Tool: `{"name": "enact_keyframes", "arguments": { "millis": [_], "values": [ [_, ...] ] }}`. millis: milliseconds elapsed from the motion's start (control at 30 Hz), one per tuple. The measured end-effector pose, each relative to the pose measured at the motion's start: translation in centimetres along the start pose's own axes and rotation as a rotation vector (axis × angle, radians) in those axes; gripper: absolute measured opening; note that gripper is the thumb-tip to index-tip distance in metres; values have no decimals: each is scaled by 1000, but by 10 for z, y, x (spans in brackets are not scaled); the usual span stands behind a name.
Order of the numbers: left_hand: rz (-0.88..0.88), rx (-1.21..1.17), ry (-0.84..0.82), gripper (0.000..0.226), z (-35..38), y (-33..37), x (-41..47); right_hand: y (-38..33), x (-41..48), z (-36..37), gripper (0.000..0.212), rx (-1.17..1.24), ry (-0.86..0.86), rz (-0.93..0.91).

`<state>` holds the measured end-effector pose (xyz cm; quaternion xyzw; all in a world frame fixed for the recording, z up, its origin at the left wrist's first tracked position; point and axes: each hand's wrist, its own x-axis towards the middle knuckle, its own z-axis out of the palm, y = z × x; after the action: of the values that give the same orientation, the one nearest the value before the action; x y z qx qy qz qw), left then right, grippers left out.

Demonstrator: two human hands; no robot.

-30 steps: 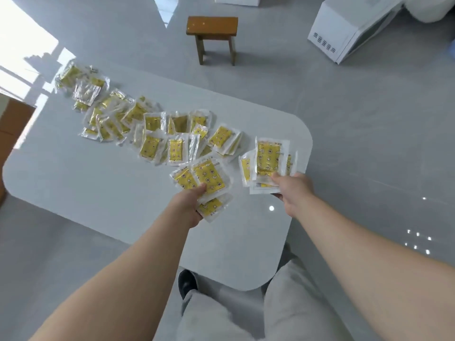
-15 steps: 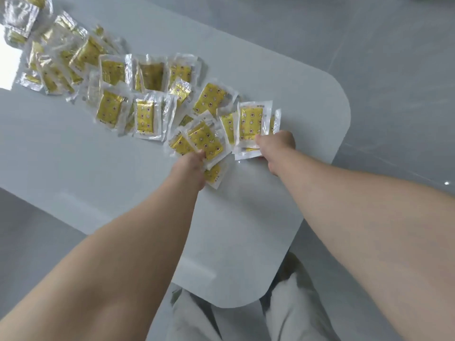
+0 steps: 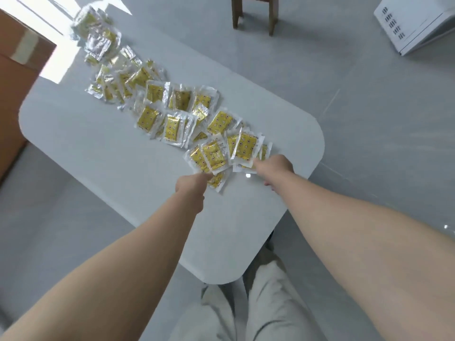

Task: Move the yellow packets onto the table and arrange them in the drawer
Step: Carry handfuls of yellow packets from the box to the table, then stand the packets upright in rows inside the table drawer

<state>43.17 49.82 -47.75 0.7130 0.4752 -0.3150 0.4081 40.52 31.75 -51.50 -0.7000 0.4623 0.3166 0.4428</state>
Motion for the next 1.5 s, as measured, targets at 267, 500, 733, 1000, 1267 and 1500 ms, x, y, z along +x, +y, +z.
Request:
{"name": "enact_keyframes", "arguments": {
  "millis": [267, 500, 733, 1000, 1267, 1500],
  "values": [
    [81, -120, -82, 31, -49, -13, -153, 16, -127, -73, 23, 165, -26, -140],
    [160, -311, -174, 25, -55, -18, -209, 17, -186, -114, 21, 163, -27, -338],
    [167, -445, -179, 6, -54, -30, -242, 14, -198, -174, 25, -38, -47, -483],
    [77, -677, -109, 7, 7, 46, -252, -68, -106, -281, 32, -251, -67, -615],
    [-103, -950, -175, 13, 118, 172, -278, -178, -21, -416, 36, -583, -103, -717],
    [-84, -1043, -146, 9, 150, 272, -269, -281, 21, -447, 38, -710, -173, -774]
  ]
}}
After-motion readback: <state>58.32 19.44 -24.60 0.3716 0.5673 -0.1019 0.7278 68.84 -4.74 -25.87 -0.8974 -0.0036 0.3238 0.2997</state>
